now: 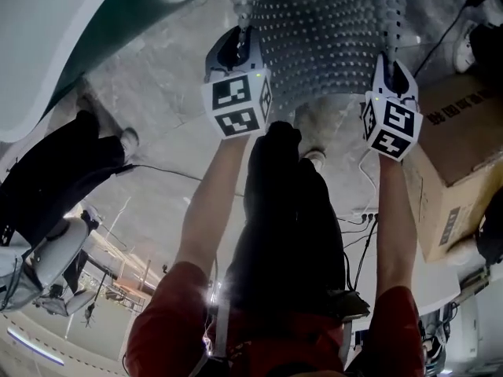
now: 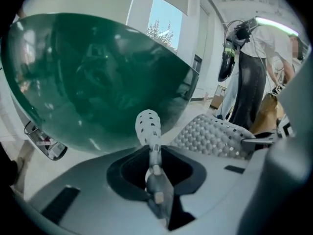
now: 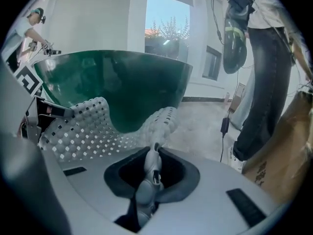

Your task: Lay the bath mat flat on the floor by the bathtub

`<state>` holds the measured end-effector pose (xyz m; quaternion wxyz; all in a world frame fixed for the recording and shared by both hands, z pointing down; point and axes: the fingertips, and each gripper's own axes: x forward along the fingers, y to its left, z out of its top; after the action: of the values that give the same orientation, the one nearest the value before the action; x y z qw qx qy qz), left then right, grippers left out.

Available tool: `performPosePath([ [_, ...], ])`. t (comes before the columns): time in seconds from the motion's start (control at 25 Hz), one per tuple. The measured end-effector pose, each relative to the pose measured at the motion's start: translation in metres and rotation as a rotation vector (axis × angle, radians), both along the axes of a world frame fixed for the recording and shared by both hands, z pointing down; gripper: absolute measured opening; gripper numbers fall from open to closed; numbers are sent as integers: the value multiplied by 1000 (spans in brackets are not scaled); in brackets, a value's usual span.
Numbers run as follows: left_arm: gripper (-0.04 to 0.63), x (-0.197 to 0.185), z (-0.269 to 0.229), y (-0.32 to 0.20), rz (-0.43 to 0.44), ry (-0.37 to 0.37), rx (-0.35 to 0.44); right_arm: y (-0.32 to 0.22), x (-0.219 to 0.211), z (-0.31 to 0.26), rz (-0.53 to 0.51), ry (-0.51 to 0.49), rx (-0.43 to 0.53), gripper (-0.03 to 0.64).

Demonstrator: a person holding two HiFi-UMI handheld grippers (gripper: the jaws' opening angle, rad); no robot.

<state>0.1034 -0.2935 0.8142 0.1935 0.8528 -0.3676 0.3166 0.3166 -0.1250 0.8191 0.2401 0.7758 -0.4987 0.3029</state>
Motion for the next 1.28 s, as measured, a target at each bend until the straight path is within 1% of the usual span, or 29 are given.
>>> performPosePath([
  [0.2,75,2,51,-13,-8,22,36,-18,11,47,-39,45,27,52],
  [0.36,75,0,98,-21,-21,35,58,-29,19,90,-48,68,49,52],
  [0.64,75,-12,167,-22,-51,29,74,-24,26,160,-85,104,52,52],
  [0.8,76,-17,192,-25,-55,19,98,-19,33,190,-76,113,51,54],
  [0.96,77,-32,212,-29,-77,-7,112,-16,44,209,-74,130,42,55],
  [1.28,84,-59,245,-32,-90,-68,113,-9,63,242,-70,159,-1,65],
])
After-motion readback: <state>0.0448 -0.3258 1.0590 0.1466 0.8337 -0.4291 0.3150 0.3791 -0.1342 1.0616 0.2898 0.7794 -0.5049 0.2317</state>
